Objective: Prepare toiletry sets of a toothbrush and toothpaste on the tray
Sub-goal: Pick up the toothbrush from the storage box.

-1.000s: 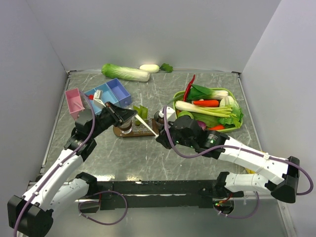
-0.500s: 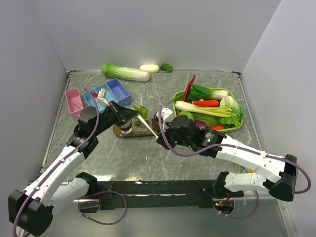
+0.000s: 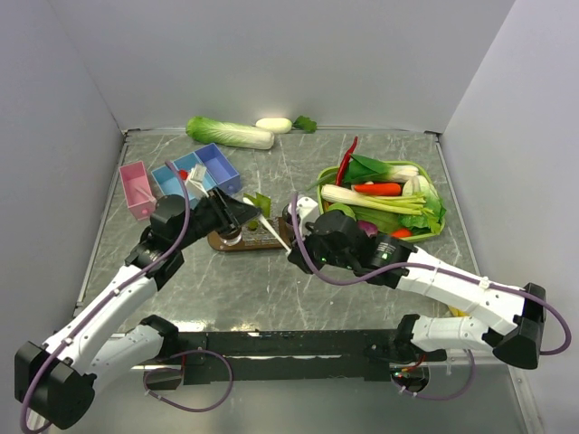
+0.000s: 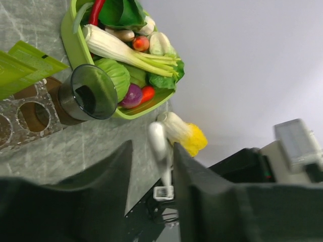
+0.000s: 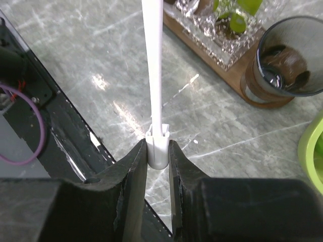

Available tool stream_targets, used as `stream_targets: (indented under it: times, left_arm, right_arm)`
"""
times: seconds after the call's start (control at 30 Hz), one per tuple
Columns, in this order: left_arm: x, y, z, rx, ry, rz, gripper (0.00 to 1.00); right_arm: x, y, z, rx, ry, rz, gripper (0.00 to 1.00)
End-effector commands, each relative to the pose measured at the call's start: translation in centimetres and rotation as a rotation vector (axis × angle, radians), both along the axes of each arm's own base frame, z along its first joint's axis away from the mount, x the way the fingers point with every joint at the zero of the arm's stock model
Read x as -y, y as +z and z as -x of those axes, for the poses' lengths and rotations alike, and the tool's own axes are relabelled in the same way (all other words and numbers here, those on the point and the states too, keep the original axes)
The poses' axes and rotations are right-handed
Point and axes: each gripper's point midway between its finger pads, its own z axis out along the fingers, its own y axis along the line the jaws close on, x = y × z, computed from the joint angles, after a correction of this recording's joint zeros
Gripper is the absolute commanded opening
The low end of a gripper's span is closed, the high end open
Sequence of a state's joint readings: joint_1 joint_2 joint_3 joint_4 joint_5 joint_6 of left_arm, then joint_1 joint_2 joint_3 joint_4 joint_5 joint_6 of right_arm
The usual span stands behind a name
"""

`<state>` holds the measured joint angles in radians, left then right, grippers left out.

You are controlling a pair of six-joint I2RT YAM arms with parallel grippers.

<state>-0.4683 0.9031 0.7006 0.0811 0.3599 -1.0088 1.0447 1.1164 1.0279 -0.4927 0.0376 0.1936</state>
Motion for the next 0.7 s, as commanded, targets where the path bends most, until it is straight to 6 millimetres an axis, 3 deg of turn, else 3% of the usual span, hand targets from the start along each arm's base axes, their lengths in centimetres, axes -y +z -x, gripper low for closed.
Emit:
stream_targets:
  times: [0.0,0.1,0.27,0.4,0.57,0.67]
  left_arm:
    - [-0.1,1.5,0.1,0.072,-0.003,-0.025,0.52]
    - [-0.3,1.6,-0.2,0.084,0.01,-0.04,0.67]
    - [-1.1,2.1,-0.8,0.123,0.054,-0.091,0.85]
    - [-2.4,3.8,-1.3,0.202,0.105,-0.119,0.99]
    - [-4.1,6.0,-1.5,0.334,0.149,-0.206,0.99]
    - [-6.0,6.2,-2.4,0.359,0.229,-0.322,0.99]
  right_arm:
    - [-0.4,4.4,-0.3,0.056,-0.023,-0.12,0.0]
    - [-0.1,4.2,-0.2,0.046,-0.027,-0.118,0.0]
    - [0.2,3.7,0.2,0.023,-0.027,-0.098,0.0]
    - [0.6,2.9,0.6,-0.003,-0.02,-0.056,0.0]
    - [1.6,1.6,0.9,-0.045,-0.036,0.017,0.0]
    - [2.2,0.9,1.5,-0.085,-0.029,0.07,0.0]
